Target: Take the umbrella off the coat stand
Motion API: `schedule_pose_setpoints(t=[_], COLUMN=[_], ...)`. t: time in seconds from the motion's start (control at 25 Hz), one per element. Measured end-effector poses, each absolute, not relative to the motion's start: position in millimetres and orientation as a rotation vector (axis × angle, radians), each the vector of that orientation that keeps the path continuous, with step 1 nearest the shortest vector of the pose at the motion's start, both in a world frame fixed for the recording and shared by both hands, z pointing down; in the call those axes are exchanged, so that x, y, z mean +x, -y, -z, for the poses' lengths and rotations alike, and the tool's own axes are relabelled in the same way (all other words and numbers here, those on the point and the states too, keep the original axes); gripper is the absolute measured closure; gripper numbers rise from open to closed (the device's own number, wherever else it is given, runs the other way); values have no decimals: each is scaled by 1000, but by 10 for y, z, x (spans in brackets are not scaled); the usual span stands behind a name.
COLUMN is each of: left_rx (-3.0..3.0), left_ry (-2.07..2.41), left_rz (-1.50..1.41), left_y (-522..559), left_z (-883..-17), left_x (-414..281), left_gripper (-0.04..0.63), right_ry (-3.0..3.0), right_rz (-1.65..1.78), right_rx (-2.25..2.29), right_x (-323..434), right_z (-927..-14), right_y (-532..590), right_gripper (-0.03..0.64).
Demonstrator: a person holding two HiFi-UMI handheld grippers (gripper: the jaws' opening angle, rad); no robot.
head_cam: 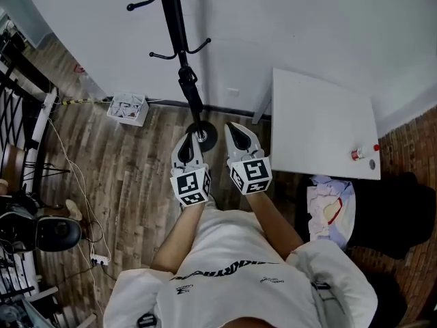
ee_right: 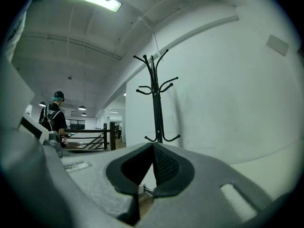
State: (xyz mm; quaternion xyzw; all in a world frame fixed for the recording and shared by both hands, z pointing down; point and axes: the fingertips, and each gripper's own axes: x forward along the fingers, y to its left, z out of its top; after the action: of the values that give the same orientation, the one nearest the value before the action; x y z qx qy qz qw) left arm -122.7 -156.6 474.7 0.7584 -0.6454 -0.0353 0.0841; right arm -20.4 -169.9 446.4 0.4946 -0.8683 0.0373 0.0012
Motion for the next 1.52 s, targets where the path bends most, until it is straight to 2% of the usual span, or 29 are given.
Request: schedule_pose_setpoints(t=[0.64, 1.16, 1.52], left_rx=[2207, 2077, 2006], left_ry=[1884, 1927, 1962], left_rz=[93, 3, -1], left_y=[2722, 3399, 3912], left_z=[-5098, -5762, -6150], left_x=[-1345, -1295, -1384], left_gripper=[588, 360, 287], right_ry=[2696, 2661, 2638], right_rz=[-154, -228, -224], right_rx=[1548, 1545, 1524], right_x=[-302, 15, 77], right_z=[-4720, -5027, -5167], right_y=[2728, 3075, 3205], right_gripper=[623, 623, 621])
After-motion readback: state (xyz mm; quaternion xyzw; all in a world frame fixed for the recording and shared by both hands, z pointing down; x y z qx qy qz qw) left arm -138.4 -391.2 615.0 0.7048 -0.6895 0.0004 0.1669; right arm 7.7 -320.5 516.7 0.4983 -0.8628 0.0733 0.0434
